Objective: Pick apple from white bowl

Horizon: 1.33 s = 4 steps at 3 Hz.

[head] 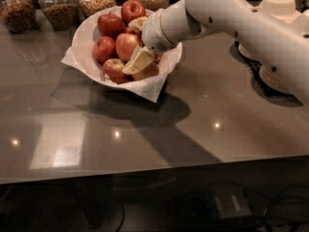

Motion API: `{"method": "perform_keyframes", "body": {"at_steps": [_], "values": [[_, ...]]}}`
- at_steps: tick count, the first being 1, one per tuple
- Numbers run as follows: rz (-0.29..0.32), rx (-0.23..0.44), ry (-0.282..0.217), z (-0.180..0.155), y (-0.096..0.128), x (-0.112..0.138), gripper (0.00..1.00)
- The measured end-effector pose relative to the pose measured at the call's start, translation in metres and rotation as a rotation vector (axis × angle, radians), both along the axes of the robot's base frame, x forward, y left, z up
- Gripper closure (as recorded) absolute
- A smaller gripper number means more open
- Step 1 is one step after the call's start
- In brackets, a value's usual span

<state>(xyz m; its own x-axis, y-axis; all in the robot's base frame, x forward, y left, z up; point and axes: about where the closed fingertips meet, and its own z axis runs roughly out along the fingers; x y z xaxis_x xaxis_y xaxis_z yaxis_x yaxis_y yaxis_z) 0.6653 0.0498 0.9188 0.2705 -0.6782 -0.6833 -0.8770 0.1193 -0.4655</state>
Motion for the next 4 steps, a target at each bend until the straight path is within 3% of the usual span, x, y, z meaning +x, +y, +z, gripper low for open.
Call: {"method": "perform_keyframes", "body": {"at_steps": [1,4], "values": [[-0.001,-0.002,0.009,-0.0044,0.0017,0.0026,0.33],[0.003,-0.025,0.016,0.0028,0.0031,0.0044,1.0]]}}
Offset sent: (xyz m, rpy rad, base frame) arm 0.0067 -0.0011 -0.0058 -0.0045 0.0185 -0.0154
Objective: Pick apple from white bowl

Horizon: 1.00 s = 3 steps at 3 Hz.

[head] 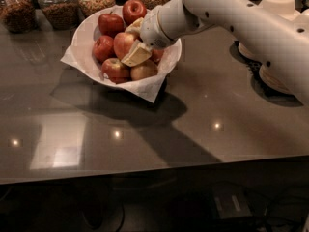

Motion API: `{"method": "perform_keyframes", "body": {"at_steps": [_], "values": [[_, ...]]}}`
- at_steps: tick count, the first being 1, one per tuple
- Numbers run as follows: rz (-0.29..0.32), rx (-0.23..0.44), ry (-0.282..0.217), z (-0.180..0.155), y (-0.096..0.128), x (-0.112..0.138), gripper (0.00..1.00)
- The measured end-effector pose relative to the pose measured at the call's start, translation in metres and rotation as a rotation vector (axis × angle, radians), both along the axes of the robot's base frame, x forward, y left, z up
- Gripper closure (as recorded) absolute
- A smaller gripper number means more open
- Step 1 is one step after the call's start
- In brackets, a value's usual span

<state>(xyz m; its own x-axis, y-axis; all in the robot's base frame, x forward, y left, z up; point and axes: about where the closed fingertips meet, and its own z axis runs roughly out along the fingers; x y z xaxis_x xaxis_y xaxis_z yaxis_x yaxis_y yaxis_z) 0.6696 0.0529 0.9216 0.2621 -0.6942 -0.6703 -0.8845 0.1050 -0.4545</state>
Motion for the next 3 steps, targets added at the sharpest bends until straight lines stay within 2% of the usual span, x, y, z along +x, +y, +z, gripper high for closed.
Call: {"method": "perform_keyframes", "body": {"at_steps": [2,3], "values": [[0.01,-0.019,-0.019,0.028,-0.005,-0.005,1.0],[0.034,0.002,-0.025,0.05,-0.016,-0.015,1.0]]}}
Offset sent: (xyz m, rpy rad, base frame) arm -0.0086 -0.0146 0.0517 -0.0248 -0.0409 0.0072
